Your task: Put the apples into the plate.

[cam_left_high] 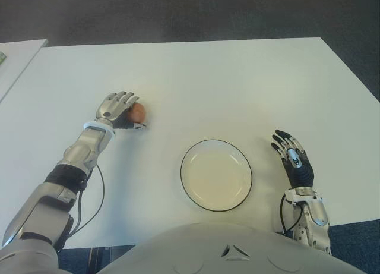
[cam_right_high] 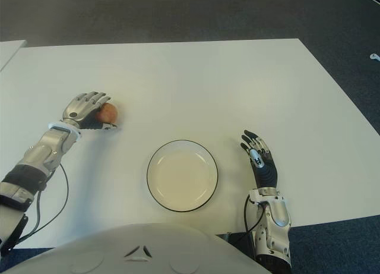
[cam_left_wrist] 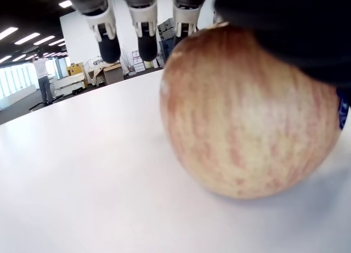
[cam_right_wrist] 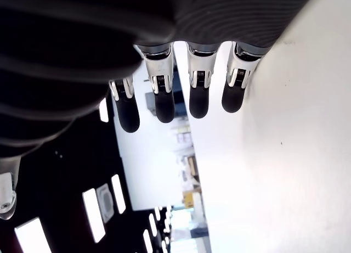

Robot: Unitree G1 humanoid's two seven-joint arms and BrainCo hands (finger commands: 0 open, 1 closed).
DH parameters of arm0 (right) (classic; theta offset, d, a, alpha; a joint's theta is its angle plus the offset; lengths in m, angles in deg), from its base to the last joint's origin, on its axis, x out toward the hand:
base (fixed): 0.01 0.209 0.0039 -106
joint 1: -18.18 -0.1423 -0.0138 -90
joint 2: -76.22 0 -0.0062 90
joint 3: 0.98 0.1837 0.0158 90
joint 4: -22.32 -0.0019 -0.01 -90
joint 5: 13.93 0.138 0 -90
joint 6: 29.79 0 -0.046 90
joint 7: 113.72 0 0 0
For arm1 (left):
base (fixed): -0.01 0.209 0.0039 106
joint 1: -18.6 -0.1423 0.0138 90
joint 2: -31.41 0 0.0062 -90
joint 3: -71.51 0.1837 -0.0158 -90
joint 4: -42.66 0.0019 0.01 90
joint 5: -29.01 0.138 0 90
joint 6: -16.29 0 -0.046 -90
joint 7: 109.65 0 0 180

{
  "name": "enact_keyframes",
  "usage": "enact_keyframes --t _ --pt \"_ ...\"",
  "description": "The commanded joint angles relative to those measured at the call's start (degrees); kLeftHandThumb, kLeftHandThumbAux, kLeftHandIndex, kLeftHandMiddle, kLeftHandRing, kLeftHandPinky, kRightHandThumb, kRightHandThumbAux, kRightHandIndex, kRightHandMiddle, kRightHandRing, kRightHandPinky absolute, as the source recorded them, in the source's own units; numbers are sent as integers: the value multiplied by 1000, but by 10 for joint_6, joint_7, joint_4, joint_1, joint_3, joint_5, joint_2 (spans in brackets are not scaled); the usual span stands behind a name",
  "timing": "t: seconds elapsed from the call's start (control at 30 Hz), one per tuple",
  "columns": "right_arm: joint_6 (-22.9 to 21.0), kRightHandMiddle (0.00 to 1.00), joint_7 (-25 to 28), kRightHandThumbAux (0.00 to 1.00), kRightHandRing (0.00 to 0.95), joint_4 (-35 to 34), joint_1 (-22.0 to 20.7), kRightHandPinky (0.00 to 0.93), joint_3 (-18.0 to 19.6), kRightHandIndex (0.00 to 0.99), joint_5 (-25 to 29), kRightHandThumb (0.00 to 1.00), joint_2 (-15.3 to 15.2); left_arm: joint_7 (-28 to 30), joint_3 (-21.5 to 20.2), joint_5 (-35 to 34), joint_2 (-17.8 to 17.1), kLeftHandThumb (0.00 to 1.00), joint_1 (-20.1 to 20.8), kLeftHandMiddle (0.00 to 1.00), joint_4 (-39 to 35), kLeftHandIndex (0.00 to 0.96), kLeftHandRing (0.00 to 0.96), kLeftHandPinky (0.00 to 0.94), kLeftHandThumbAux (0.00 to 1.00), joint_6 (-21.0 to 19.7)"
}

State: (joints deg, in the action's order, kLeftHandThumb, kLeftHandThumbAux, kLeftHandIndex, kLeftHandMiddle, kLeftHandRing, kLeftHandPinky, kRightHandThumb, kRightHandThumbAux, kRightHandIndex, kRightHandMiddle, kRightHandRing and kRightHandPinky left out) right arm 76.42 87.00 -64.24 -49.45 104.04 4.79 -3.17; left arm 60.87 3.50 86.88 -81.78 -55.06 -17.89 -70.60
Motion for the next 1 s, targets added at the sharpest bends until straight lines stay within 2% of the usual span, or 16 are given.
enact_keyframes --t 0.03,0.23,0.4,0.53,0.57,0.6,0.67,0.77,0.8,0.87,1.0 --pt "-10 160 2 480 114 15 11 132 3 178 7 268 0 7 17 -7 16 251 -12 0 6 23 0 77 362 -4" --pt "-13 166 7 486 122 12 13 143 5 165 12 273 -4 10 19 -23 20 256 -13 0 10 30 0 68 363 -1" --pt "-17 175 7 489 126 10 13 138 7 164 17 274 -6 21 18 -41 26 267 -15 38 10 64 30 104 367 -5" --pt "-18 178 7 496 128 11 13 139 8 161 17 269 -8 25 16 -56 32 298 -14 146 11 160 138 207 372 -8" --pt "-18 179 7 499 129 10 13 141 8 162 17 268 -8 28 16 -61 33 320 -14 233 10 201 235 301 379 -9" --pt "-19 180 7 501 129 9 13 141 8 162 17 267 -9 30 15 -65 35 328 -13 264 10 215 270 334 382 -11" --pt "-20 181 7 504 129 9 12 135 8 161 17 263 -10 33 17 -70 37 367 -12 412 11 275 417 470 398 -14" --pt "-22 178 6 506 127 7 12 126 9 157 17 258 -12 36 21 -76 42 427 -6 549 17 344 544 591 434 -16" --pt "-22 178 7 507 126 7 12 124 10 156 17 257 -13 37 24 -77 46 439 -2 566 25 356 560 608 442 -17" --pt "-23 176 7 506 125 7 11 125 10 153 18 254 -14 38 29 -78 51 597 6 622 38 400 612 657 589 -19" --pt "-24 180 9 506 129 6 10 138 12 153 22 253 -15 37 38 -76 64 686 24 662 74 426 648 684 664 -28"
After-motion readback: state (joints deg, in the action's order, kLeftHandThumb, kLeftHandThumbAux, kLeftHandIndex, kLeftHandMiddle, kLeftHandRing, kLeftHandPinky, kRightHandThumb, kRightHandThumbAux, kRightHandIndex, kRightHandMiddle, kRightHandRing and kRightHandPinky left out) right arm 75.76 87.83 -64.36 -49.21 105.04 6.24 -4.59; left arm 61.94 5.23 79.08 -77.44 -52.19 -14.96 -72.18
